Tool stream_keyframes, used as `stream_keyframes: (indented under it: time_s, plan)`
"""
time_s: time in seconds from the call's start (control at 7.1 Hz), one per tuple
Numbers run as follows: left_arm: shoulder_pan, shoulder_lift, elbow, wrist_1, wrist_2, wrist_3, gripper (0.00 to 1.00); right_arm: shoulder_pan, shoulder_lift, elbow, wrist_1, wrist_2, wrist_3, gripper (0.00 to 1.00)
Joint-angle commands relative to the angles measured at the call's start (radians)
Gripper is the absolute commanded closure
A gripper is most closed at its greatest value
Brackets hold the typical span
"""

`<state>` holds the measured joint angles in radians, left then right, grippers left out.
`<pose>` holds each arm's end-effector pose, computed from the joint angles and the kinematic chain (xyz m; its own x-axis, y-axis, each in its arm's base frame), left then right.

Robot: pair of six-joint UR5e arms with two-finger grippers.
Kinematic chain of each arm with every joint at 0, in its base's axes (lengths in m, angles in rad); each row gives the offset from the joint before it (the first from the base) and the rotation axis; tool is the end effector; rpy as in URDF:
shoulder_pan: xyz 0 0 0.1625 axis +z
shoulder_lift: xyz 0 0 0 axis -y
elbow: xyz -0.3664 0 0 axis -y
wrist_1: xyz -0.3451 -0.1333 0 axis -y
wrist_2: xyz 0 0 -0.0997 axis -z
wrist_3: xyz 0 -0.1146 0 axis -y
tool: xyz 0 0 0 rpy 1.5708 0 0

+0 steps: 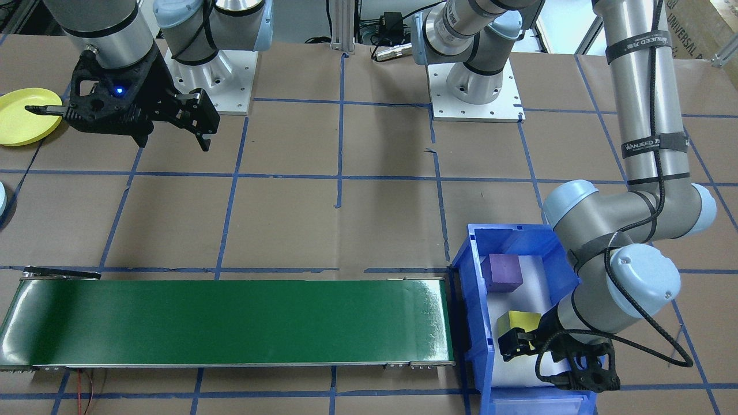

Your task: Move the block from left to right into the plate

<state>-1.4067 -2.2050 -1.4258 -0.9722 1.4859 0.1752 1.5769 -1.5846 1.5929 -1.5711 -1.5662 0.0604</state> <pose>-0.0376 -0.6482 0.1929 -0.9978 0.0196 0.0640 0.0117 0.9924 -0.1222 0.1365 -0.4380 0.4106 -0.9985 0.0543 -0.0041 0.0543 0.9985 0.0083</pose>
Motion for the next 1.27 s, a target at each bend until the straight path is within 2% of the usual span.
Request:
stream_keyframes:
  time_s: [0.0, 0.28, 0.42, 0.7, 0.85, 1.13]
  plan:
    - [0.000, 0.017, -0.051, -0.002, 0.001, 0.003, 0.00, 0.000, 0.000, 0.001, -0.001, 0.000, 0.001, 0.00]
    - [0.000, 0.019, -0.064, -0.005, 0.001, 0.012, 0.01, 0.000, 0.000, 0.001, -0.001, 0.000, 0.001, 0.00]
    - [0.000, 0.019, -0.080, -0.003, 0.001, 0.013, 0.07, 0.000, 0.000, 0.001, -0.001, 0.000, -0.001, 0.00]
    - [0.000, 0.025, -0.091, -0.003, 0.001, 0.020, 0.31, -0.001, 0.002, 0.001, -0.001, 0.000, -0.001, 0.00]
    - [0.000, 0.066, -0.078, -0.005, 0.002, 0.023, 0.42, 0.000, 0.000, 0.001, -0.001, 0.000, -0.001, 0.00]
    - [-0.003, 0.216, -0.061, -0.028, -0.015, 0.017, 0.43, 0.000, 0.000, 0.001, -0.001, 0.000, 0.001, 0.00]
